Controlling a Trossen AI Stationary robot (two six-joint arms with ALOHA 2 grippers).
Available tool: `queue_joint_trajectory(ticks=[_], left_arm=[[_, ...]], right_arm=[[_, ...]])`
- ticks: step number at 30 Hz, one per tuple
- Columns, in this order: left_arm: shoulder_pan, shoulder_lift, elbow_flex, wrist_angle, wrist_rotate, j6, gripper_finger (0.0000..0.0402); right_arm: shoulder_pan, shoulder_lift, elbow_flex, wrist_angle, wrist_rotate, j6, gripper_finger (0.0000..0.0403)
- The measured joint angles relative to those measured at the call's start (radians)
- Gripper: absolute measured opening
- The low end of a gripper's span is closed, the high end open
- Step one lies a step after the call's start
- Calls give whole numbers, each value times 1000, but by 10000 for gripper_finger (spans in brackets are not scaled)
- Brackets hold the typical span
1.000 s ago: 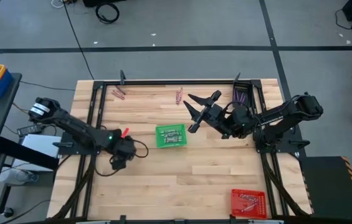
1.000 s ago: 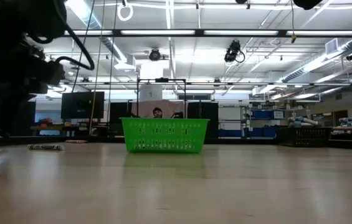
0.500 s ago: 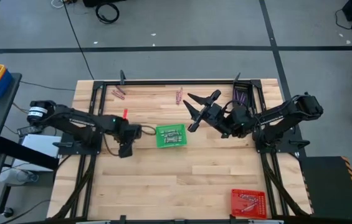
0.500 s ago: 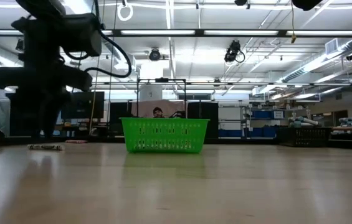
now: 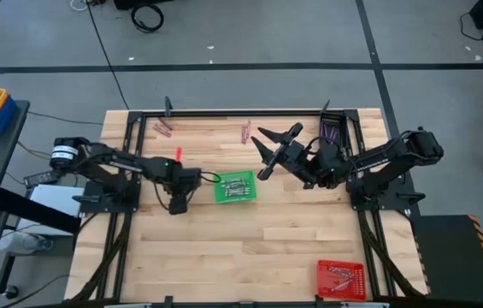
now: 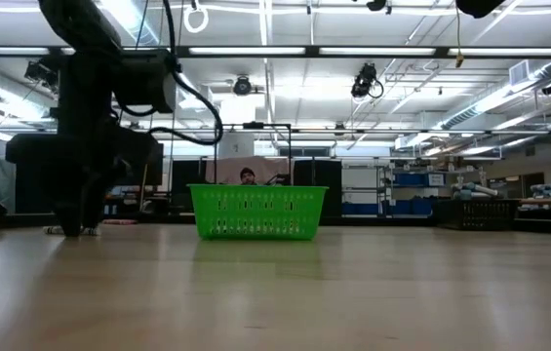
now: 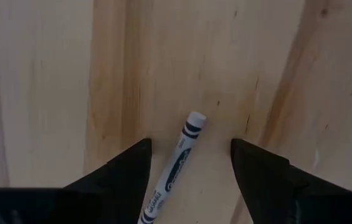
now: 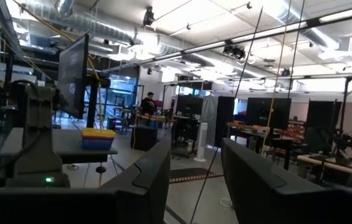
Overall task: Sort crayons
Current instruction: Put the white crayon into the green basket
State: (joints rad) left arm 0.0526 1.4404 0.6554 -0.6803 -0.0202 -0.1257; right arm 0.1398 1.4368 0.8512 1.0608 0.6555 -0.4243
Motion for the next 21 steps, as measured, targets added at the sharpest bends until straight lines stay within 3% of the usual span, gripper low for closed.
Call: queue_joint_trajectory(ticks=[9,14,21], left_arm=[[3,48,5,20,-16,91,217],[1,50,3,37,-37,91,162],[-20,51,0,111,-80,-60,89]], right_arm=[[-5,0,0,-1,-6,9,147],[-7,0,0,-5,-6,8,147],[-7,0,0,-4,-5,10,147]])
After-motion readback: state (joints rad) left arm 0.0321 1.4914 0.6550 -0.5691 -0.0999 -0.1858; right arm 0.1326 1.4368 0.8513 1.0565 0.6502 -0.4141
